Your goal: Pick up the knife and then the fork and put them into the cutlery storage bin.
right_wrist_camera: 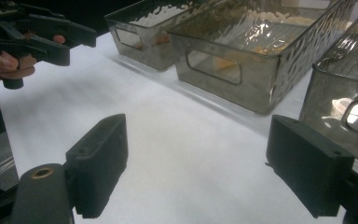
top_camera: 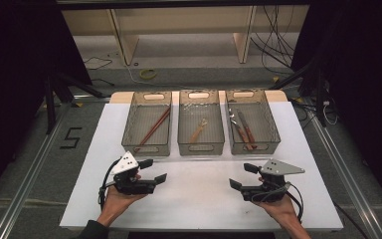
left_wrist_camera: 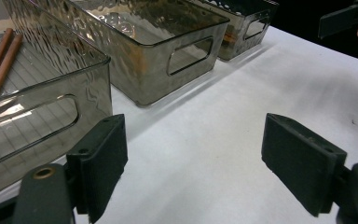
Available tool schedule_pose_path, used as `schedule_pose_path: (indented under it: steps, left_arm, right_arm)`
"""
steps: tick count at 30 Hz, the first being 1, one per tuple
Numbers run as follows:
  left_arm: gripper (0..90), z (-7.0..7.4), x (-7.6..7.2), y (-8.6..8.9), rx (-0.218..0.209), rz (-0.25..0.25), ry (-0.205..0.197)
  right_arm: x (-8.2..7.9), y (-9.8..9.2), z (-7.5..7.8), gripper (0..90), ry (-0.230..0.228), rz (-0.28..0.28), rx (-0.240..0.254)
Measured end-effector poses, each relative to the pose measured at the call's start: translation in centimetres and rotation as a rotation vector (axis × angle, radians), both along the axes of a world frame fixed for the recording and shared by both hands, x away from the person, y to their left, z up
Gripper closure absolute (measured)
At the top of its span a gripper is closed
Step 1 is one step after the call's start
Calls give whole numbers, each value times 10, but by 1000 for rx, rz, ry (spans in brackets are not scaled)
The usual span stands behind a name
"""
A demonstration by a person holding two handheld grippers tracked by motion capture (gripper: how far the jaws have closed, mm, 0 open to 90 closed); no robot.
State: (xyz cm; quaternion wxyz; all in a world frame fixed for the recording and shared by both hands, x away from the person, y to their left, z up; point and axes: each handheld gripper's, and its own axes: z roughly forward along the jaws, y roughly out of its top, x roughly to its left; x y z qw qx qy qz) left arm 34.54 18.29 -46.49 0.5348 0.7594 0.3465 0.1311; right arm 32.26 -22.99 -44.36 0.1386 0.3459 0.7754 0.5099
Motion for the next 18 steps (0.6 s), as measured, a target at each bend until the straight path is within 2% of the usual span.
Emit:
schedule_pose_path:
  steps: [8, 18]
  left_arm:
    - [217, 0, -3, -1, -1, -9, 6]
    - [217, 0, -2, 0, 1, -7, 6]
  right_arm:
    - [-5, -4, -6, 209, 8, -9, -4]
    - [-4, -7, -6, 211, 5, -26, 0]
